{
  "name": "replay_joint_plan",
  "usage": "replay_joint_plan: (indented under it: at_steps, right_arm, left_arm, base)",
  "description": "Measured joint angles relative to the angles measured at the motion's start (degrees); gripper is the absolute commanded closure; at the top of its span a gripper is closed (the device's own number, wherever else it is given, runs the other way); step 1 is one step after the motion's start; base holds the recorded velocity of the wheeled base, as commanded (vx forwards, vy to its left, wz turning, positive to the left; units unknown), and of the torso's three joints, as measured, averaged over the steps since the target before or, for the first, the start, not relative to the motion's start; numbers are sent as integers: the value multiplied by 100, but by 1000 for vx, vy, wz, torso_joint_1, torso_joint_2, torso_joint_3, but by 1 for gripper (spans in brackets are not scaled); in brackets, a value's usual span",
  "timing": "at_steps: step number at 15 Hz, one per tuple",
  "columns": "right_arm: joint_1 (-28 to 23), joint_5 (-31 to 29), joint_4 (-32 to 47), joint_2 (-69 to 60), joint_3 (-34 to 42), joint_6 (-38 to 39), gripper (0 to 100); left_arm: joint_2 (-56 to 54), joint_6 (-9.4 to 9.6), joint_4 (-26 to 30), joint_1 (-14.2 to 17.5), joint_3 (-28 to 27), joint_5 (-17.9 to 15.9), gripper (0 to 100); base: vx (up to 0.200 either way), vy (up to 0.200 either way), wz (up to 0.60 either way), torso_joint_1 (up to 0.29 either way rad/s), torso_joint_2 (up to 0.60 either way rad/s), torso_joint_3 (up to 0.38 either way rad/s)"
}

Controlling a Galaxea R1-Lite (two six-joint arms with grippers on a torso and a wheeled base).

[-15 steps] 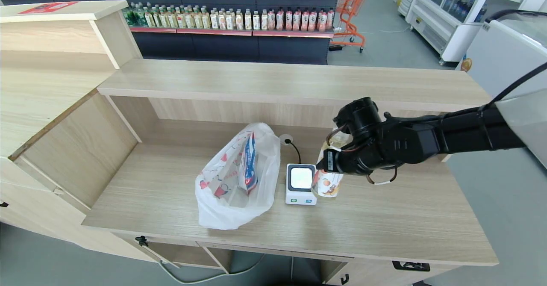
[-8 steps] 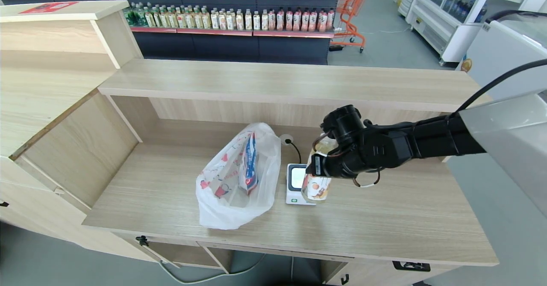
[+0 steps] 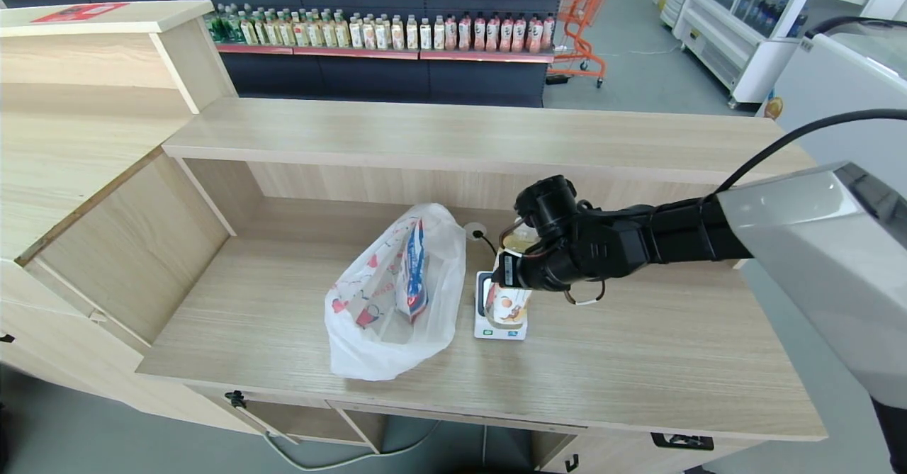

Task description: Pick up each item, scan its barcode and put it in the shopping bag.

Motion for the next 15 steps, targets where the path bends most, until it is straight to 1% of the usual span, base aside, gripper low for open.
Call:
replay_joint_plan:
  at_steps: [2, 4, 5, 7, 13, 15]
  right_arm:
    - [-1, -17, 138, 176, -322, 1, 100]
    - [13, -38, 235, 302, -485, 4, 100]
    - [21, -140, 230, 350, -529, 6, 100]
    - [21, -306, 211, 433, -562, 6, 100]
    - [21, -321, 224, 499, -592, 33, 100]
    - [51, -307, 263, 466, -606, 211, 100]
  left_arm:
    - [2, 0, 0, -2, 0, 0, 0]
    - [0, 0, 0, -5, 0, 0, 0]
    - [0, -1, 0, -5, 0, 0, 0]
    - [0, -1, 0, 0, 0, 0, 0]
    - [0, -1, 0, 0, 0, 0, 0]
    - [0, -1, 0, 0, 0, 0, 0]
  base:
    - [0, 0, 0, 0, 0, 0]
    - [0, 0, 0, 0, 0, 0]
    - [0, 0, 0, 0, 0, 0]
    - [0, 0, 0, 0, 0, 0]
    - [0, 0, 0, 0, 0, 0]
    - [0, 0, 0, 0, 0, 0]
